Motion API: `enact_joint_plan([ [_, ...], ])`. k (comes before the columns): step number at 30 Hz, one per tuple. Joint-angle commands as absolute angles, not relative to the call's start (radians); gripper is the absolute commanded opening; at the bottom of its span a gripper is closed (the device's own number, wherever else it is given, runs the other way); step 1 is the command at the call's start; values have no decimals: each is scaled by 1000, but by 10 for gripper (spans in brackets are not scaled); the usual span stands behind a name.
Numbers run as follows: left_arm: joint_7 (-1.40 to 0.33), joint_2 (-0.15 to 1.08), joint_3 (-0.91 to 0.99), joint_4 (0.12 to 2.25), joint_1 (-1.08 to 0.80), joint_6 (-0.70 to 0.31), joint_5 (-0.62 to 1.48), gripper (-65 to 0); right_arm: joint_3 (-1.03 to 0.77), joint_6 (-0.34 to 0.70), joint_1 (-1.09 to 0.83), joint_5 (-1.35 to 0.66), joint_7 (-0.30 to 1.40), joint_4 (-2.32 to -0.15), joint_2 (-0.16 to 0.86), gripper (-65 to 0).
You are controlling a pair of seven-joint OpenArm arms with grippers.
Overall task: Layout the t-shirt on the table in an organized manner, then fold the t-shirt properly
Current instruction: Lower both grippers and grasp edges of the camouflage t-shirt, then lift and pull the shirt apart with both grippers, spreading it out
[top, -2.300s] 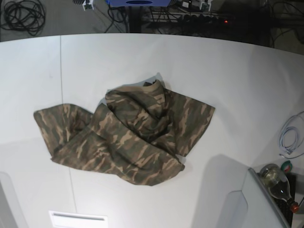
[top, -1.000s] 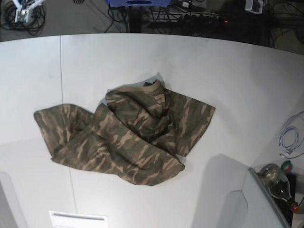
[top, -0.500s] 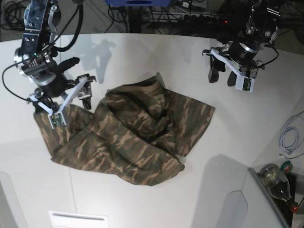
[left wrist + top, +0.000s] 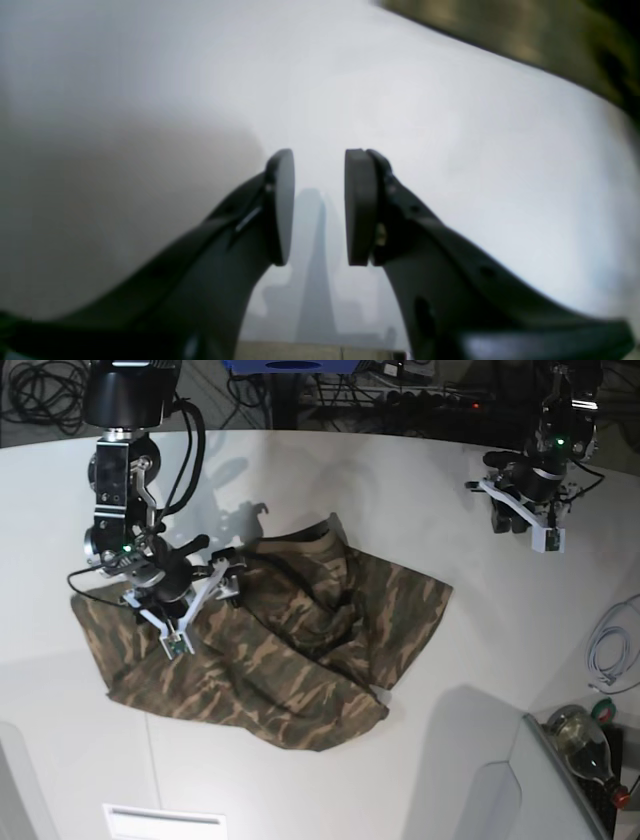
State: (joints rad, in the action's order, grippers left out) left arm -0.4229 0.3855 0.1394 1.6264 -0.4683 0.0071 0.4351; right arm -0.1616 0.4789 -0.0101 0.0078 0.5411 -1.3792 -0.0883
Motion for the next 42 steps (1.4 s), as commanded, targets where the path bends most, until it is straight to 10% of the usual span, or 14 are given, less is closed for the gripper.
enact_joint_plan([
  [1, -401, 394, 154, 1641, -469, 4, 438, -489, -162, 478, 13, -2, 521, -1376, -88, -155],
  [5, -401, 394, 174, 1639, -467, 4, 438, -489, -162, 478, 50, -2, 515, -1291, -88, -177],
  [10, -401, 389, 165, 1639, -456, 4, 438, -489, -162, 486, 44, -2, 521, -1377, -91, -650],
  [24, -401, 335, -252, 1564, -177, 10, 437, -490, -166, 484, -61, 4, 572, -1876, -62, -648],
  [42, -398, 366, -317, 1102, 47, 12, 437, -490, -484, 486, 130, 2, 572, -1784, 186, -648],
])
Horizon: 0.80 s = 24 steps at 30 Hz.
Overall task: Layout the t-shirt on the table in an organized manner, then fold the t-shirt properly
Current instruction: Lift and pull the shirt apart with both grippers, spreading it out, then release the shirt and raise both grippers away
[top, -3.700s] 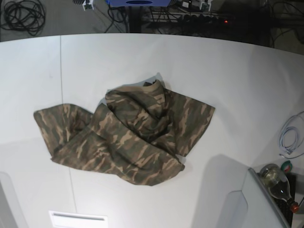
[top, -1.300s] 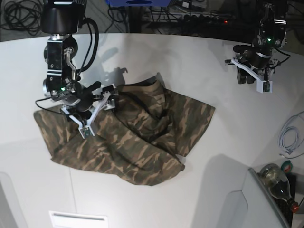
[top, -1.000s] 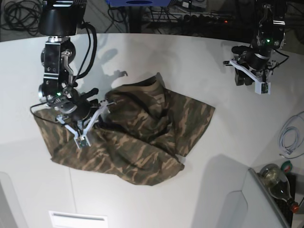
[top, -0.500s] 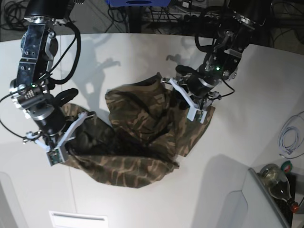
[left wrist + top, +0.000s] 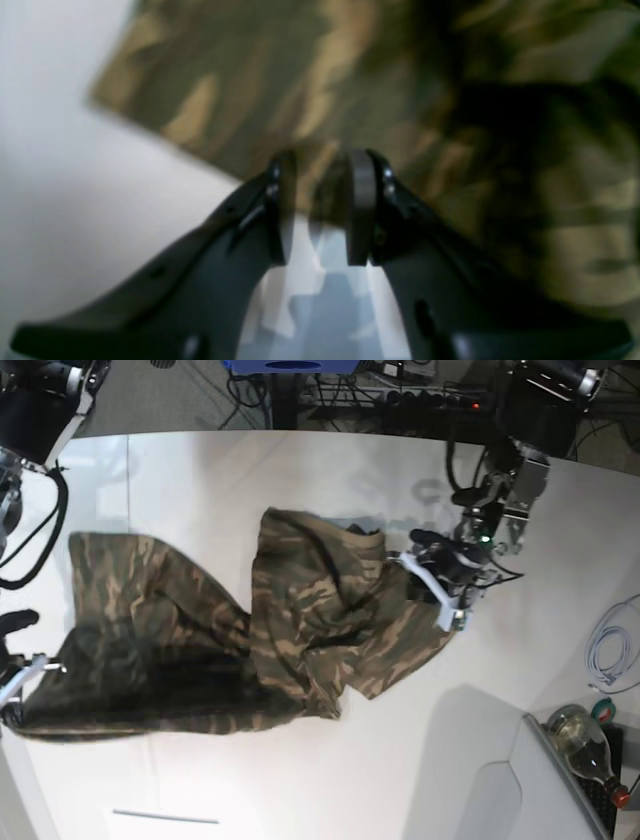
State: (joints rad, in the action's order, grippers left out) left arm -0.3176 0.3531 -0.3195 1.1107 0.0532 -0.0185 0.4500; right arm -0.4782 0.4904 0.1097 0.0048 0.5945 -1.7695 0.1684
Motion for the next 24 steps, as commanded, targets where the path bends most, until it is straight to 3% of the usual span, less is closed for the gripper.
enact_joint_plan([
  [1, -398, 381, -317, 1104, 45, 12, 440, -490, -499, 486, 137, 4, 568, -1753, 197, -648],
  [5, -398, 437, -248, 1175, 1, 7, 447, -490, -559, 479, 182, 4, 568, -1592, 231, -644],
  [7, -406, 437, -113, 1285, -56, 5, 447, -490, -588, 486, 208, 4, 576, -1500, 232, -633],
  [8, -406, 433, -44, 1343, -91, 5, 447, -490, -591, 489, 209, 4, 598, -1472, 232, -599],
  [10, -406, 433, 44, 1449, -147, 4, 447, -490, -590, 509, 202, -1, 673, -1486, 228, -464],
  [14, -406, 440, 97, 1620, -248, 4, 438, -494, -610, 698, 151, -38, 759, -1661, 160, -156],
  [16, -406, 441, 120, 1690, -305, 4, 440, -530, -625, 698, 93, -44, 763, -1791, 99, -119],
  [18, -404, 437, 174, 1744, -372, 4, 441, -638, -598, 698, 22, -44, 763, -1899, 59, -177],
  [19, -403, 433, 208, 1770, -410, 4, 444, -650, -573, 698, -18, -44, 762, -1940, 47, -251],
  [22, -404, 412, 291, 1834, -545, 4, 446, -650, -513, 698, -133, -44, 762, -1994, 38, -578],
  [23, -404, 401, 315, 1850, -599, 4, 446, -650, -504, 698, -170, -45, 762, -1995, 36, -650],
  [24, -403, 392, 340, 1863, -651, 4, 446, -650, -498, 698, -208, -45, 762, -1997, 36, -650],
])
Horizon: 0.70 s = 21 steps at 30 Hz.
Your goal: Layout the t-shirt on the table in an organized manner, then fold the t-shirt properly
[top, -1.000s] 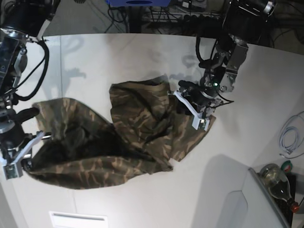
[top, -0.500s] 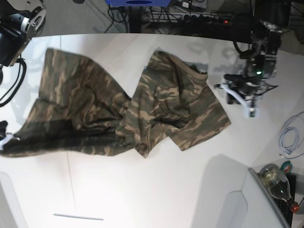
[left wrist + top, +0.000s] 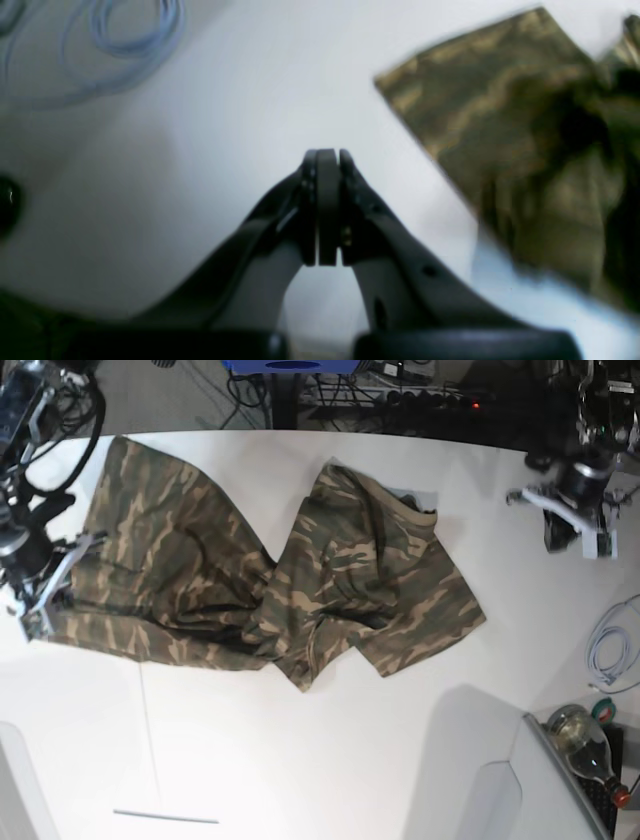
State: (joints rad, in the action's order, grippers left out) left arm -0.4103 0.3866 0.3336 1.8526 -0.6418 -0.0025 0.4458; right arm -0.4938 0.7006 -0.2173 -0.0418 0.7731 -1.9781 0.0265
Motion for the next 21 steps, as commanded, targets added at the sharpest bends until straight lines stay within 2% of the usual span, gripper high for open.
enact_joint_plan([
  [1, -403, 384, 355, 1874, -705, 2, 438, -650, -498, 698, -248, -45, 759, -1997, 36, -618],
  [4, -403, 377, 398, 1874, -839, -39, 438, -650, -509, 698, -338, -45, 759, -1997, 24, -650],
  [7, -403, 340, 406, 1862, -954, -90, 437, -650, -575, 698, -433, -45, 760, -1997, 2, -644],
  [12, -400, 289, 369, 1715, -1013, -114, 435, -650, -662, 698, -615, -45, 756, -2011, -62, -644],
  [16, -335, 278, 226, 1480, -951, -114, 271, -650, -668, 698, -717, -44, 760, -1983, -77, -644],
  [21, -24, 232, 91, 929, -734, -114, 64, -650, -662, 698, -699, -44, 742, -1675, -53, -644],
])
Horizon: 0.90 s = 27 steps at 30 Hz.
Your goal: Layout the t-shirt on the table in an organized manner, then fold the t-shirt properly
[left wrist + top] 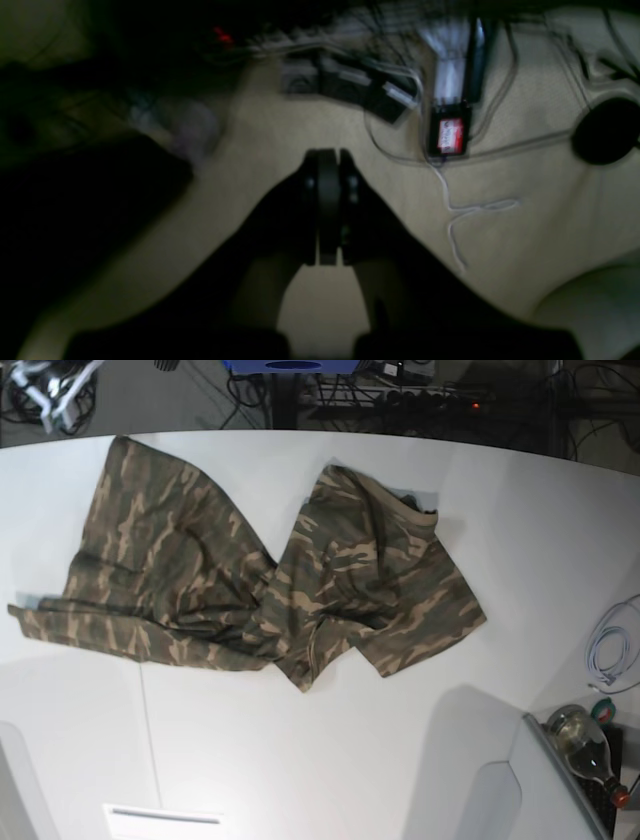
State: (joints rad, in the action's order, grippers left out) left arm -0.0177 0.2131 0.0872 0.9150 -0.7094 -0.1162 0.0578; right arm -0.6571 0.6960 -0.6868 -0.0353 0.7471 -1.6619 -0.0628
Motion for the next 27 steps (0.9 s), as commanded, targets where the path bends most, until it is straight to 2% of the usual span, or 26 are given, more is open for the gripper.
enact_joint_plan([
  [1, 27, 223, 88, 816, -682, -114, 42, -650, -657, 698, -682, -42, 713, -1590, -36, -644],
  [7, 272, 186, 87, 186, -349, -114, -74, -650, -567, 698, -522, 105, 460, -1020, 13, -644],
  [10, 340, 176, 88, 38, -265, -114, -170, -650, -570, 698, -430, 205, 318, -740, 16, -644],
  [14, 344, 154, 88, 22, -259, -114, -300, -650, -562, 680, -344, 246, 150, -460, 47, -644],
  [17, 344, 145, 88, 18, -254, -114, -395, -650, -518, 524, -309, 248, 7, -323, 67, -644],
  [20, 349, 143, 90, 24, -252, -114, -455, -650, -389, 384, -308, 248, -111, -263, 76, -644],
  [22, 351, 143, 97, 24, -251, -114, -466, -650, -323, 300, -308, 248, -131, -260, 76, -644],
  [24, 351, 145, 97, 18, -251, -114, -461, -650, -286, 257, -308, 248, -131, -260, 70, -644],
  [27, 349, 145, 97, 16, -252, -114, -463, -650, -275, 252, -306, 248, -131, -260, 65, -644],
])
